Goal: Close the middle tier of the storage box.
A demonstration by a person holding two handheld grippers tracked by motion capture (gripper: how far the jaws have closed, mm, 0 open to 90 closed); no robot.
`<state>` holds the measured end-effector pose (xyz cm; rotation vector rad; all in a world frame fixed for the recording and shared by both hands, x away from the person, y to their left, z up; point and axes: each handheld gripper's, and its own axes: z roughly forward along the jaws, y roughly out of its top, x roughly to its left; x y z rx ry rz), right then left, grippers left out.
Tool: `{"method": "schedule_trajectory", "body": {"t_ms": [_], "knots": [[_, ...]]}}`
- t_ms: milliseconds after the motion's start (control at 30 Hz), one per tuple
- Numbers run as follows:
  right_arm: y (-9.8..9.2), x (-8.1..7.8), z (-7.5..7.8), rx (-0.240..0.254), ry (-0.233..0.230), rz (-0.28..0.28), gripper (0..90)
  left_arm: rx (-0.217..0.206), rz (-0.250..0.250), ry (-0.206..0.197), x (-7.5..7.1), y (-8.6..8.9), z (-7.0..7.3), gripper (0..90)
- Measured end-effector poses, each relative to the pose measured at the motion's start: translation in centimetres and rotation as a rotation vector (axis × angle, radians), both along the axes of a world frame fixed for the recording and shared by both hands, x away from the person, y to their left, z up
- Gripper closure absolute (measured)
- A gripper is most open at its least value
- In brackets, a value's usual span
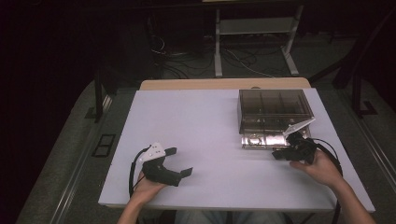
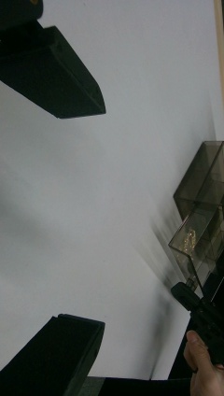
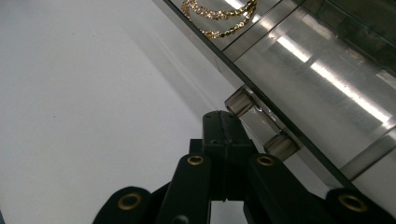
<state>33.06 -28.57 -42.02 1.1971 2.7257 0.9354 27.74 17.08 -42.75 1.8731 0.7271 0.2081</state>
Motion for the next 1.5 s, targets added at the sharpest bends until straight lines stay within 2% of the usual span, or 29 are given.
{"method": "schedule_trajectory", "body": {"t_ms": [733, 1500], "knots": [[-0.2, 0.9, 0.1, -0.01, -0.008, -0.022, 88.9, -0.006, 0.009, -0.003, 0.1, 0.2, 0.0, 0.0], [-0.9, 2.1, -0.1, 0.013, -0.021, -0.073, 88.9, 0.001, 0.01, -0.001, 0.1, 0.2, -0.1, 0.0]]}}
